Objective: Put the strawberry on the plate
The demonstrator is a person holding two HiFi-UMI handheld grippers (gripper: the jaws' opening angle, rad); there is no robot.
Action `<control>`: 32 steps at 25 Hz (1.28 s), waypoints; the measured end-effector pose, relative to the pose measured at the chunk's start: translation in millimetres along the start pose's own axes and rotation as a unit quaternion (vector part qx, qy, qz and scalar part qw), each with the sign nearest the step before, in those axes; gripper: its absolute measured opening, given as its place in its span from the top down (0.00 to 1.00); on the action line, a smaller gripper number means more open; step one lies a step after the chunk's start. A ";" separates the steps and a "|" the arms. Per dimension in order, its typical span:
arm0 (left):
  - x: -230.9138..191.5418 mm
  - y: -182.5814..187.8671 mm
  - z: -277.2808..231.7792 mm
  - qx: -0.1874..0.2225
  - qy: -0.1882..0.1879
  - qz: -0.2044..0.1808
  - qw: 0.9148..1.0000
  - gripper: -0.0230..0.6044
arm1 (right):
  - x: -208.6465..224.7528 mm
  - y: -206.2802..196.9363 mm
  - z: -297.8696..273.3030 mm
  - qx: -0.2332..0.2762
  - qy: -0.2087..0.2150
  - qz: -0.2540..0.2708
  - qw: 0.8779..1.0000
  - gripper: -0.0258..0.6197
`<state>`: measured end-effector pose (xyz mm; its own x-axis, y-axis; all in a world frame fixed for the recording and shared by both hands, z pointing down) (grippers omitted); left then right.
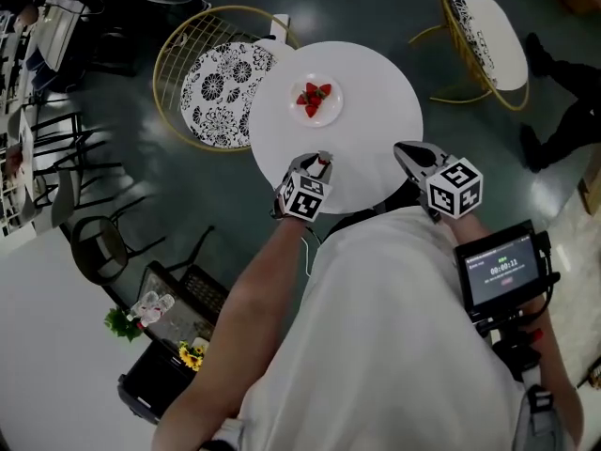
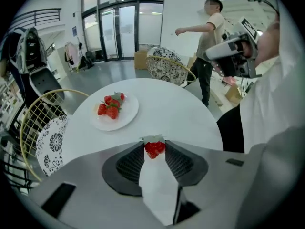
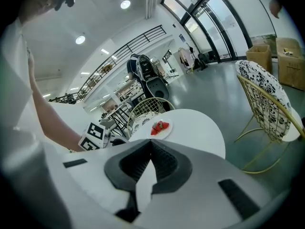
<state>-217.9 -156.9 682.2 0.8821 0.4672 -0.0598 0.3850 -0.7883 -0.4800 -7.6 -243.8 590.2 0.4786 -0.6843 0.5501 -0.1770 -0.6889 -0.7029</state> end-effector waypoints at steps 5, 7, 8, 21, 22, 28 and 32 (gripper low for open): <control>-4.6 17.3 3.4 0.038 0.015 0.078 0.996 0.74 | 2.1 4.2 -5.8 -0.002 0.008 0.003 1.000 0.95; -4.5 22.9 5.6 0.046 0.019 0.101 0.994 0.74 | 1.1 3.0 -5.7 -0.003 0.010 0.004 1.000 0.95; -5.1 25.3 6.2 0.051 0.021 0.114 0.992 0.74 | 0.4 2.4 -5.8 -0.004 0.012 0.005 1.000 0.95; -14.8 48.1 -2.0 0.072 0.050 0.202 0.975 0.74 | -0.8 0.2 -4.5 -0.021 0.020 0.008 1.000 0.95; -16.0 48.4 -2.9 0.072 0.054 0.209 0.974 0.74 | -1.0 0.1 -4.6 -0.022 0.021 0.008 1.000 0.95; -17.7 44.8 -10.5 0.069 0.062 0.233 0.968 0.74 | -2.6 -5.2 -2.4 -0.026 0.023 0.011 0.999 0.95; -22.9 41.4 -16.8 0.059 0.072 0.257 0.962 0.74 | 3.0 -6.1 -3.6 -0.033 0.028 0.007 0.999 0.95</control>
<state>-217.6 -207.0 678.4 0.9795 -0.0389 -0.1979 -0.1378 -0.8453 -0.5163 -8.2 -242.5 597.8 0.4264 -0.7055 0.5661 -0.2413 -0.6919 -0.6805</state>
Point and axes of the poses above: the fingertips, and each gripper's own axes: z backward along the fingers, x to its right, y out of its top, the point moved 5 cm from there along z, backward along the fingers, and after that the axes turned 3 degrees about x, right-handed, at the moved point
